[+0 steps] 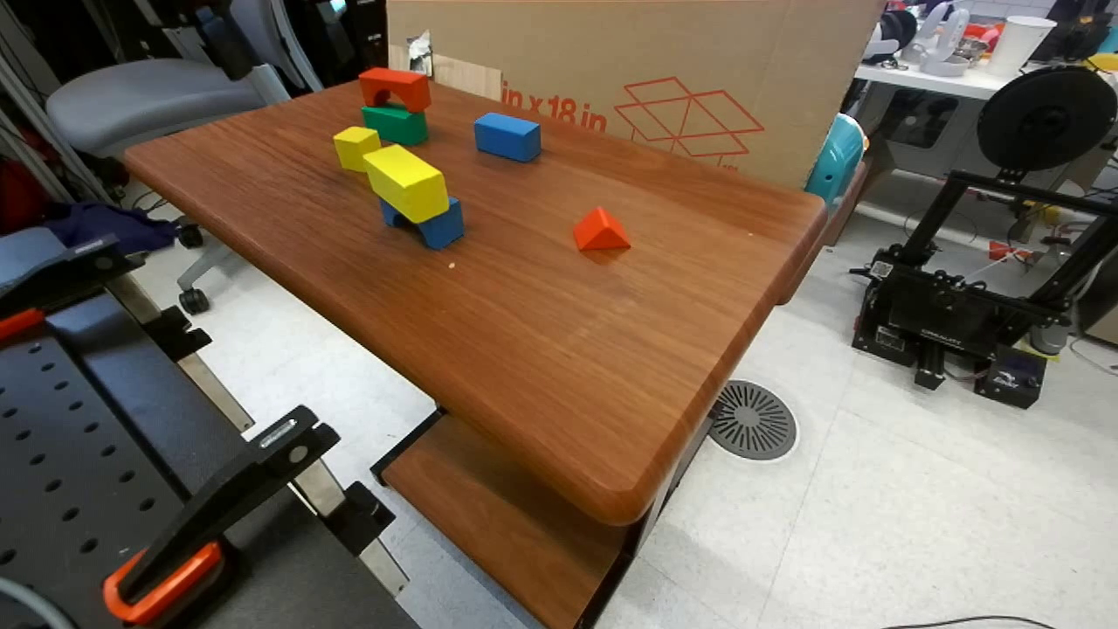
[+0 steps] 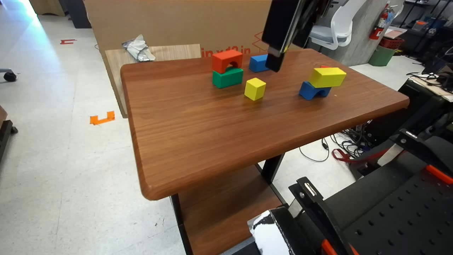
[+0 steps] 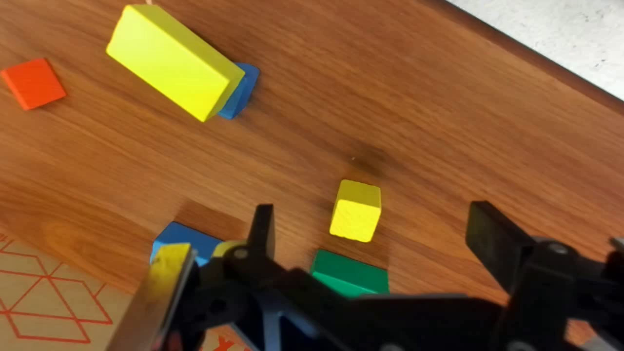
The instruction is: Put the yellow cube on top of the blue block at the back of the table on the right
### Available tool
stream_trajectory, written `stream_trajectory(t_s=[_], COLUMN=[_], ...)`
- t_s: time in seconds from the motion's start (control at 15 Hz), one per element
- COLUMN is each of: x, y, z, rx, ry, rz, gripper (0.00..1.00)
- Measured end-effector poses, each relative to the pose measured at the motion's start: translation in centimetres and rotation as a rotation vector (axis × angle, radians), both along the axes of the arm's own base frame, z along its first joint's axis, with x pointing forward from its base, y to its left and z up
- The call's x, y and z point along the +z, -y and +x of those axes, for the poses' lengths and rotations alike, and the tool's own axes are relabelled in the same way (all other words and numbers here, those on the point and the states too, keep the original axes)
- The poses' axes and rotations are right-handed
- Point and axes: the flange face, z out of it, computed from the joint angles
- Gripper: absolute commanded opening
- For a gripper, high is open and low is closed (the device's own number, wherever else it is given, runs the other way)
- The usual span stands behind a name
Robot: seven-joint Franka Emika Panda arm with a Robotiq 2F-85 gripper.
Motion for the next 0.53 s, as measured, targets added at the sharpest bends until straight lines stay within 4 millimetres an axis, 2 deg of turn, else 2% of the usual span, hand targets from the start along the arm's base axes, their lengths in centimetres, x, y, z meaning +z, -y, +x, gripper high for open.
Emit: stream_trajectory(t_s=[0.2,0.53], x=[-1.4,-3.7], y=[-0.5,0.3], z=[0.5,2.0], rx=[-0.041,-0.156], ry=[-0.014,-0.064], rz=[0.026,0.048], gripper=[1.00,1.00])
